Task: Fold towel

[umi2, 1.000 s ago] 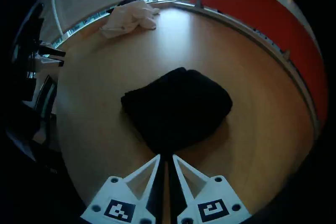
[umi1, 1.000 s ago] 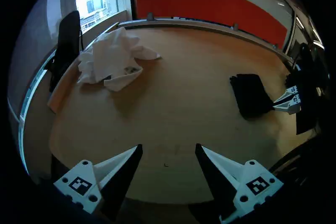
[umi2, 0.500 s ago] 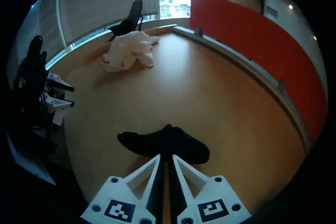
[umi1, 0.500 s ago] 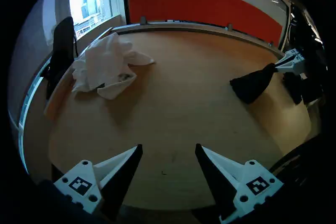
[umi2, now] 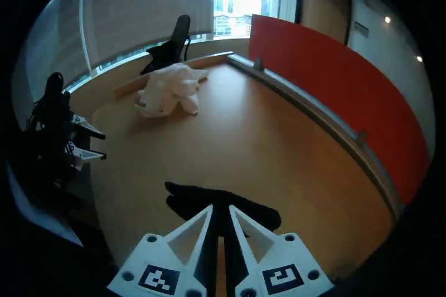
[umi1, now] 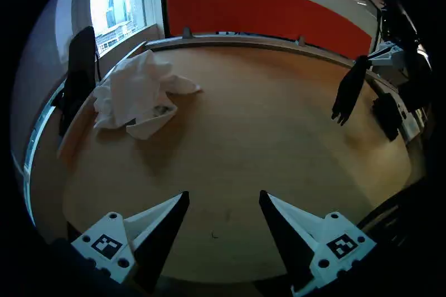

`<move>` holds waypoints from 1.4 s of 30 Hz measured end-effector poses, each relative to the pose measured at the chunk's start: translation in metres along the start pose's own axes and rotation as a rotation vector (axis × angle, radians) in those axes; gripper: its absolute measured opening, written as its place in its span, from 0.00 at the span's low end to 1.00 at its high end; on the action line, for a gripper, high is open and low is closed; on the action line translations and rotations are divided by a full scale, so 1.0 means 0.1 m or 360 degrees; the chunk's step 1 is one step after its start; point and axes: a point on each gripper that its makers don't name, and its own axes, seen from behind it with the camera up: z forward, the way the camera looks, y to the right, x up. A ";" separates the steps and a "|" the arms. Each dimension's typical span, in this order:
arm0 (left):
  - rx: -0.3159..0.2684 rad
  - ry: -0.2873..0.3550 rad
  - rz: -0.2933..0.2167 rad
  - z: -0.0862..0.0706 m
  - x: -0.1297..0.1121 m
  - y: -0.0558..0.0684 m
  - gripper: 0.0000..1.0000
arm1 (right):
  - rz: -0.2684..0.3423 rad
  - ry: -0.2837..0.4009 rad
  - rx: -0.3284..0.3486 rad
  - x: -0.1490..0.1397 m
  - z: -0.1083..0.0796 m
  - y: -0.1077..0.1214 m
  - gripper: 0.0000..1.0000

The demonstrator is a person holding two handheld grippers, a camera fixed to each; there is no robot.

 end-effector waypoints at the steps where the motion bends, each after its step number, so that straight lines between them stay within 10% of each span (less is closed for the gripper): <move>1: -0.0001 0.0001 0.0002 0.00 0.00 0.00 0.93 | 0.0009 0.0008 -0.0007 0.01 -0.04 0.04 0.05; 15: -0.0003 0.0015 0.0034 0.00 0.09 0.08 0.93 | 0.0127 0.0053 -0.0168 -0.10 -0.73 0.87 0.05; 42: 0.0048 -0.0008 0.0060 -0.03 0.12 0.22 0.93 | 0.0241 -0.0195 -0.0532 -1.10 -1.91 2.86 0.05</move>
